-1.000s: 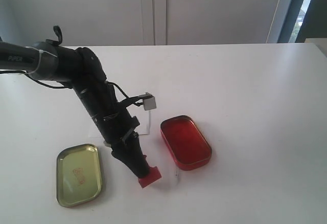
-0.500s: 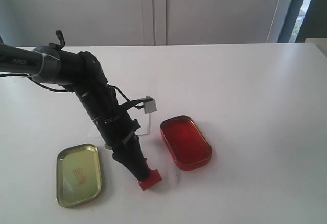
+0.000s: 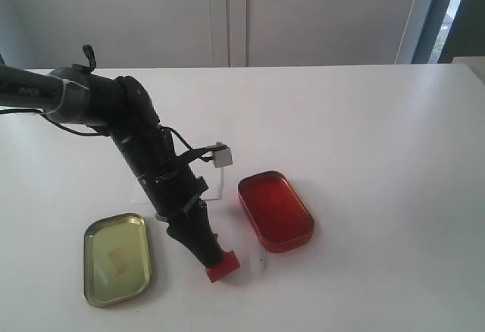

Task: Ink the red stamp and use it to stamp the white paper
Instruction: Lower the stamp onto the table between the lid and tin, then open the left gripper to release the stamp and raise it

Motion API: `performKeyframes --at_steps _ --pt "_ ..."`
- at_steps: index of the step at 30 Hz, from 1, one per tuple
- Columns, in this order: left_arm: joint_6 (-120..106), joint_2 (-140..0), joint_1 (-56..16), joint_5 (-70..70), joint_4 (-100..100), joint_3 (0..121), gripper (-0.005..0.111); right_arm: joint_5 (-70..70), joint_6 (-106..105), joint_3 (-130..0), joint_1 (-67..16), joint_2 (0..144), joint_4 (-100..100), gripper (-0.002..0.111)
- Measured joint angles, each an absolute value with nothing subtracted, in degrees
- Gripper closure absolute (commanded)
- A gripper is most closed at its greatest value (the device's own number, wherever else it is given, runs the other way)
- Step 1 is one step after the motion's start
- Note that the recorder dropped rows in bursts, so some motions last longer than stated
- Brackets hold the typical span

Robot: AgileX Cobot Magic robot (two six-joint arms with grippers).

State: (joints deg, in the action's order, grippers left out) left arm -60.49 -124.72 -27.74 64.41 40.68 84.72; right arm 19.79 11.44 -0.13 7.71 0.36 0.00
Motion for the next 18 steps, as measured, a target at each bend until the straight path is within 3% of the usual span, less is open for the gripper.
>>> performKeyframes --at_steps 4,7,18 --pt "-60.3 -124.7 -27.7 64.4 40.7 84.7 0.056 19.8 11.4 -0.1 7.7 0.4 0.0 0.108" --pt "-60.1 -124.7 -27.7 64.4 40.7 84.7 0.047 19.8 11.4 -0.1 7.7 0.4 0.0 0.108" --pt "-58.8 -124.7 -27.3 64.4 39.2 84.7 0.043 19.8 11.4 -0.1 7.7 0.4 0.0 0.108"
